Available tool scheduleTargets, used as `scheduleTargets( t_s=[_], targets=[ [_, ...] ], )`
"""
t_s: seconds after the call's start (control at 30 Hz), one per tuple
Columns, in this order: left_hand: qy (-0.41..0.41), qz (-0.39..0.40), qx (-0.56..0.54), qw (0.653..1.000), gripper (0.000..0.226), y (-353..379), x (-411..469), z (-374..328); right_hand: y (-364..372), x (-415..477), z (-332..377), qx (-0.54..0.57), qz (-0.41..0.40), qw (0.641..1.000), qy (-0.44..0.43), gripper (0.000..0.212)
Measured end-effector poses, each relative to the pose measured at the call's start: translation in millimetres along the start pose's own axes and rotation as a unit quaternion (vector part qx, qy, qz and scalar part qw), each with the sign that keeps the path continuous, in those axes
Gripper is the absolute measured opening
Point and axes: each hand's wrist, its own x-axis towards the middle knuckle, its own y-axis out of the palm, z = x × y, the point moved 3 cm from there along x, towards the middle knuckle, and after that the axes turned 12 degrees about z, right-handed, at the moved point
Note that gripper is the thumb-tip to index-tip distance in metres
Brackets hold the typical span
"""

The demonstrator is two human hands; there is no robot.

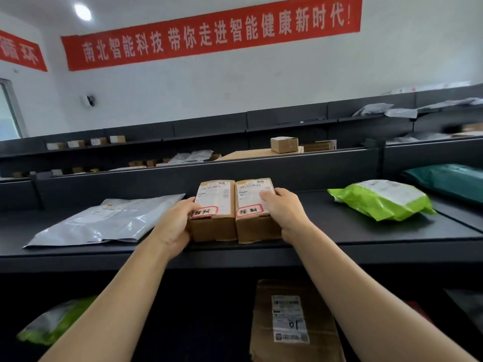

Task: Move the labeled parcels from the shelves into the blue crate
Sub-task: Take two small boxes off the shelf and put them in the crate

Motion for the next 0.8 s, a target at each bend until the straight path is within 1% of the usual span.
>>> scheduleTargets(
  t_s=[0.07, 0.13, 0.27, 0.4, 0.5, 0.63, 0.8],
  targets=[
    [0.018, 0.005, -0.023, 1.0, 0.035, 2, -3, -2, -1, -2, 1, 0.021, -0.007, 1.0, -0.019, 0.038],
    [0.055, -0.001, -0.023, 0.998, 0.032, 5, -8, -6, -3, -6, 2, 0.051, -0.016, 0.997, -0.047, 0.039],
    [0.143, 0.005, -0.007, 0.99, 0.031, 17, -14, -16, -9, -16, 6, 0.127, -0.049, 0.984, -0.114, 0.032],
    [0.194, 0.016, -0.004, 0.981, 0.028, 36, -15, -28, -22, -29, 14, 0.147, -0.083, 0.969, -0.183, 0.028],
    [0.221, 0.044, -0.005, 0.974, 0.032, 55, -14, -33, -37, -41, 19, 0.142, -0.112, 0.961, -0.211, 0.029],
    [0.236, 0.104, -0.021, 0.966, 0.038, 90, -13, -33, -65, -64, 23, 0.138, -0.168, 0.944, -0.247, 0.024],
    [0.235, 0.185, -0.065, 0.952, 0.043, 146, -15, -28, -111, -98, 26, 0.127, -0.231, 0.924, -0.276, 0.03]
  ],
)
